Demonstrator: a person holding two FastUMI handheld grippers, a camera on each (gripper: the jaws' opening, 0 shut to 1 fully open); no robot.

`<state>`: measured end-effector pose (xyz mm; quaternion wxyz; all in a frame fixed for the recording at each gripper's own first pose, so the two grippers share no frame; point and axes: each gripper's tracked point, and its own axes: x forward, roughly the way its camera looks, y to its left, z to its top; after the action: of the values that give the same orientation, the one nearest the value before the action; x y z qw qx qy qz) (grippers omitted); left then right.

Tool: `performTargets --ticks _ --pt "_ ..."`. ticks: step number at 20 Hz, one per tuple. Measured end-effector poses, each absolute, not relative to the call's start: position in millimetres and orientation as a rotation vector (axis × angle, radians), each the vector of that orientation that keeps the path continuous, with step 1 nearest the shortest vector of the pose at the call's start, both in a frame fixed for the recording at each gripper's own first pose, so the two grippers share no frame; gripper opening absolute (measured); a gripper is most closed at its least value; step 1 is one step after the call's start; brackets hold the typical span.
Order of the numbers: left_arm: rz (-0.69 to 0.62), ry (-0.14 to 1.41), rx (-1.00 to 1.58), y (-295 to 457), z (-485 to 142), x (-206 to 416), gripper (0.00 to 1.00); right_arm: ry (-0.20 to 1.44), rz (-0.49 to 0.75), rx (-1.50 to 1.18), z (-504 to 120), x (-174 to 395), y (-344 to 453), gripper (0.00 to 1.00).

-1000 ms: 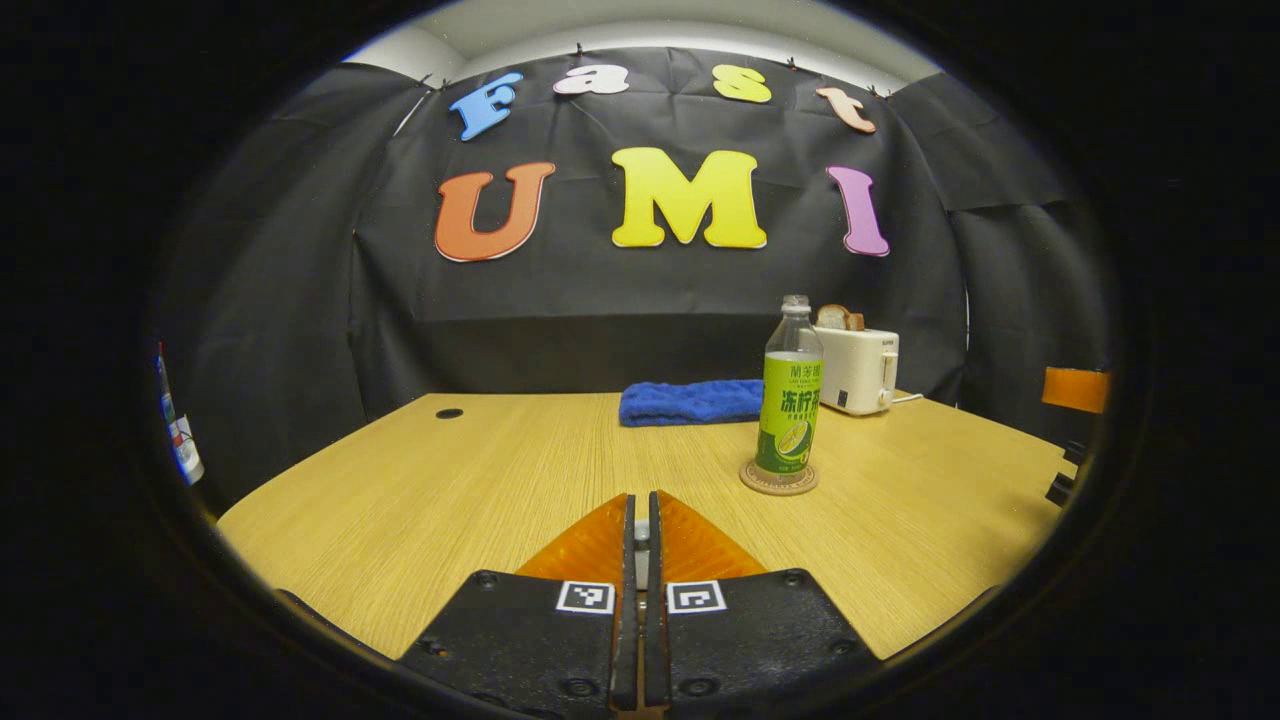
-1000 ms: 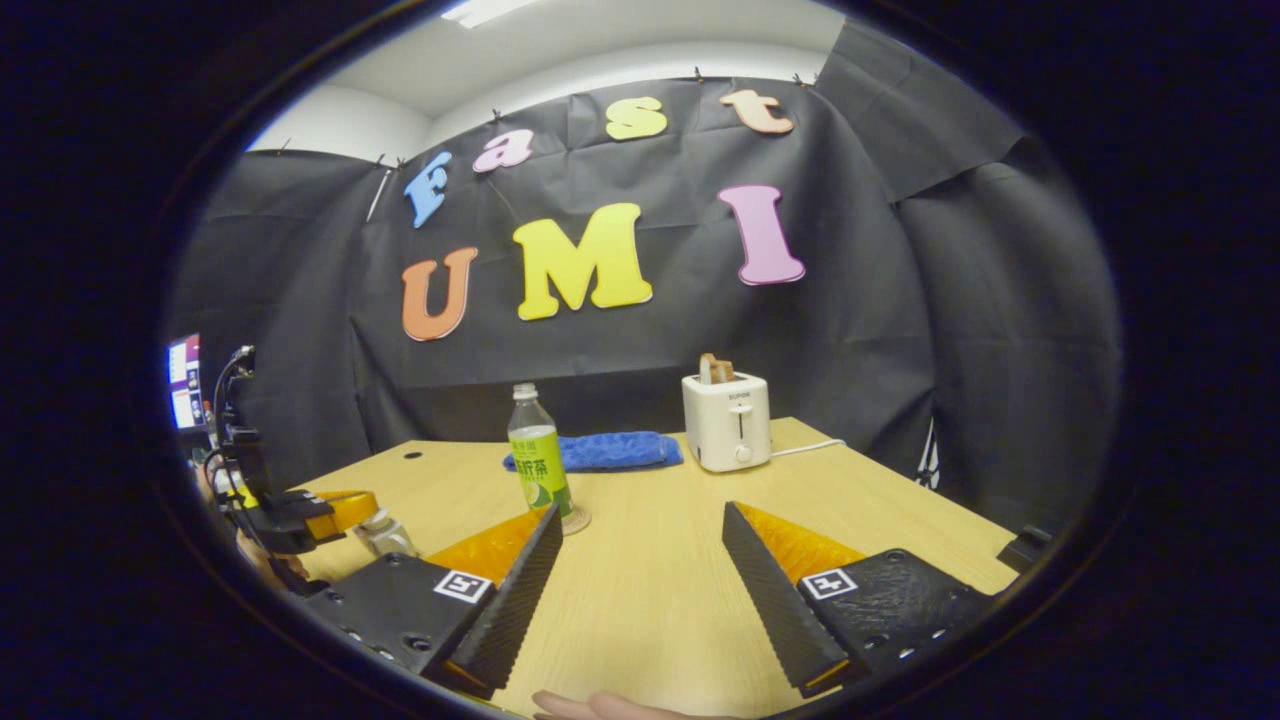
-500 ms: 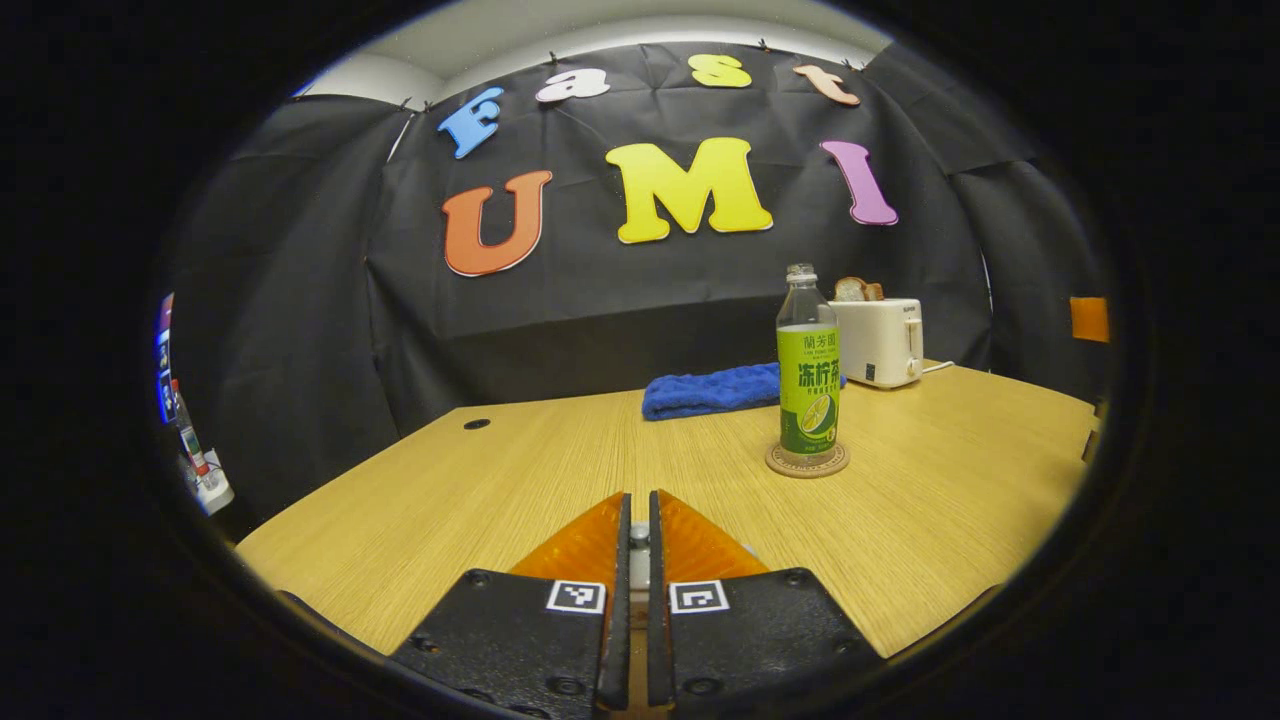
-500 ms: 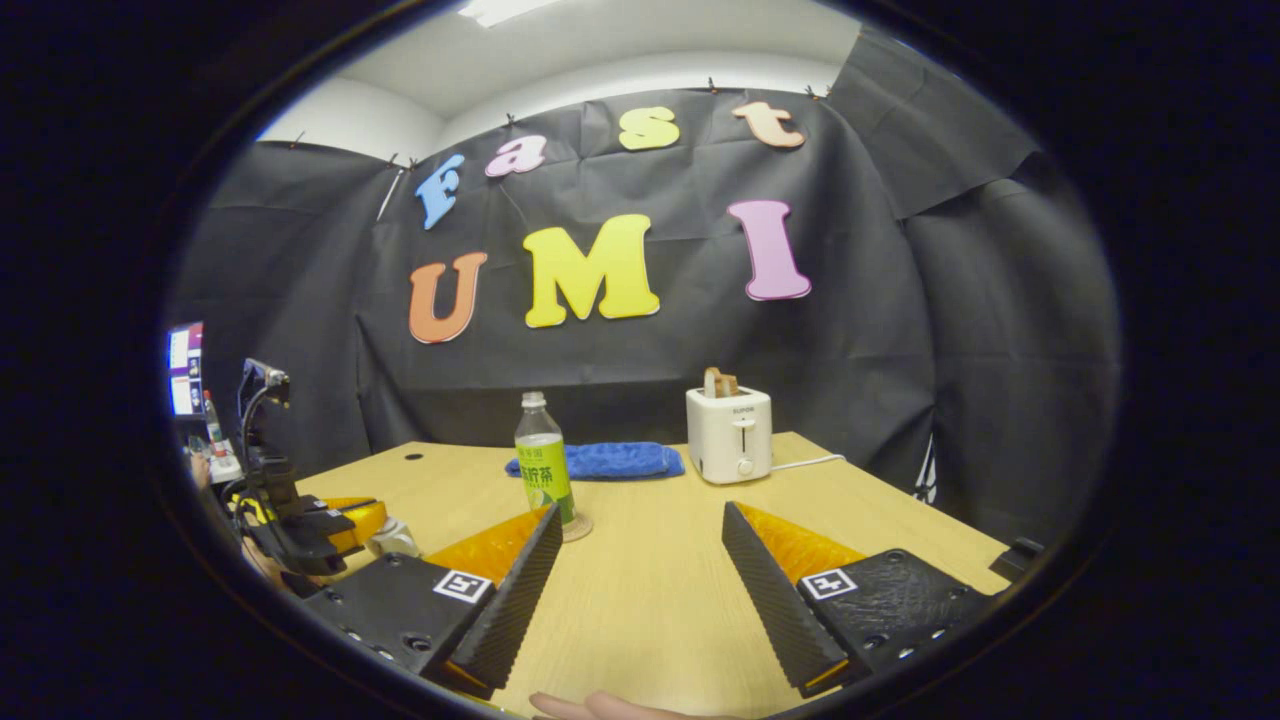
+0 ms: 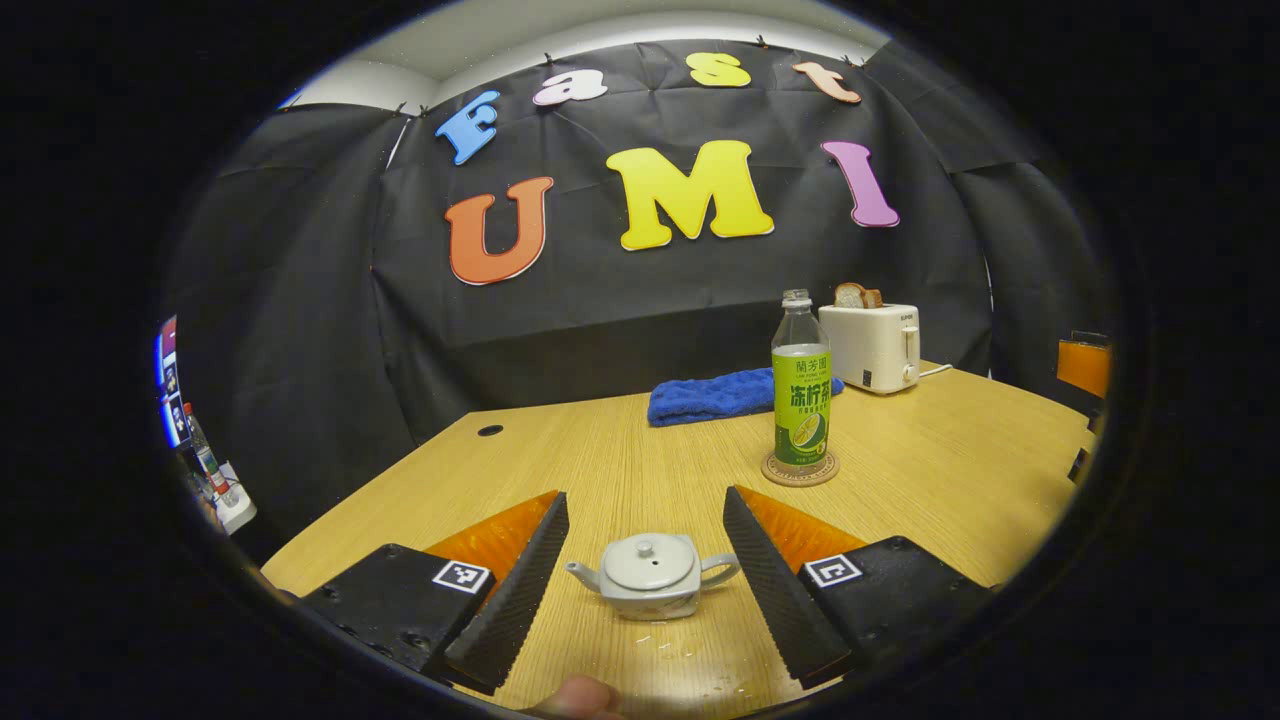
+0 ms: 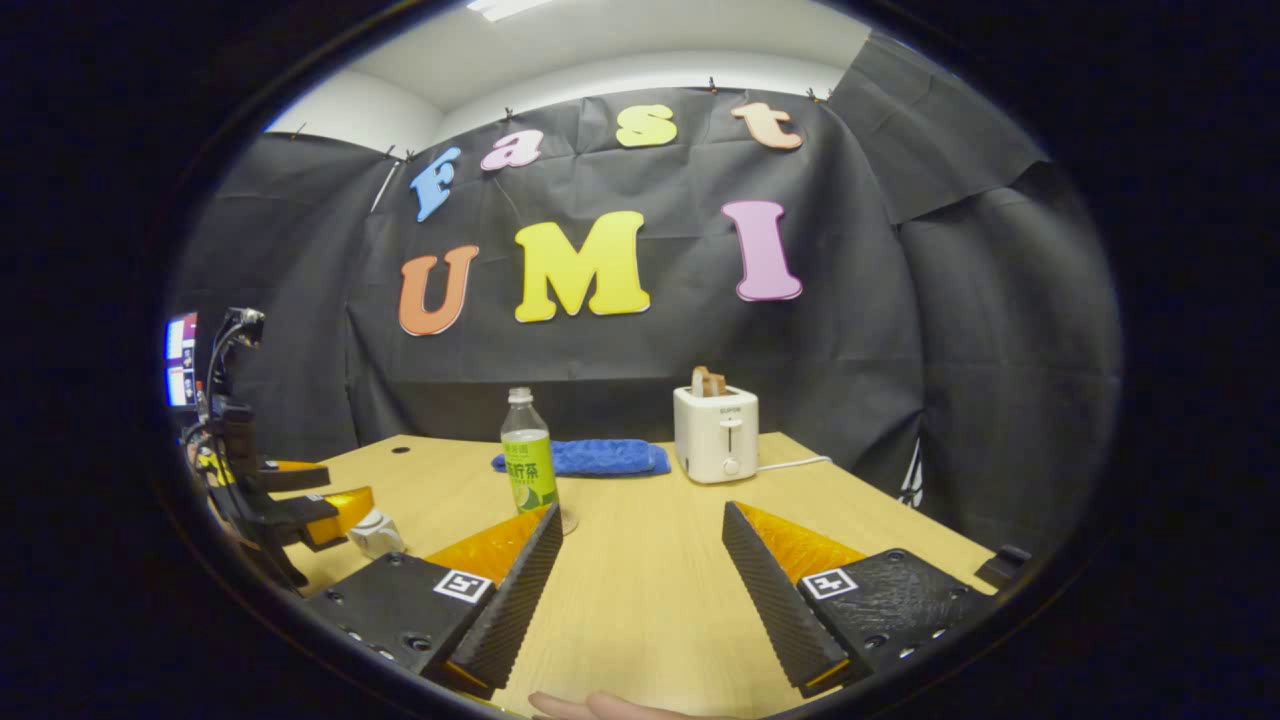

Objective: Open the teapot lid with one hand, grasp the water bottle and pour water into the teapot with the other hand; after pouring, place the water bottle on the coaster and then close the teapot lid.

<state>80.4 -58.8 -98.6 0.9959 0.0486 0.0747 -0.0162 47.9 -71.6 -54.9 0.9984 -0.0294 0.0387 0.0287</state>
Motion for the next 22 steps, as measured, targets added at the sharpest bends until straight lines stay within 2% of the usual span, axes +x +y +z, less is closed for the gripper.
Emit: performTargets --ticks 2,3,6,7,10,22 --pt "-0.038 0.137 0.075 -61 -81 67 0.98 0.061 0.038 -0.068 -43 44 -75 0.93" --pt "-0.043 0.120 0.067 -62 -71 61 0.98 0.065 0.021 -0.079 -43 42 -79 0.96" --pt "-0.056 0.051 0.036 -62 -36 41 0.98 0.082 0.007 -0.084 -37 32 -76 0.96" --pt "-0.058 0.030 0.029 -60 -28 35 0.98 0.090 0.009 -0.088 -35 29 -72 0.93" --pt "-0.031 -0.003 0.009 -45 -12 23 0.98 0.082 -0.015 -0.118 -25 19 -76 0.96" --pt "-0.032 0.004 0.004 -45 -10 15 0.99 0.038 0.017 -0.151 -12 1 -65 0.96"
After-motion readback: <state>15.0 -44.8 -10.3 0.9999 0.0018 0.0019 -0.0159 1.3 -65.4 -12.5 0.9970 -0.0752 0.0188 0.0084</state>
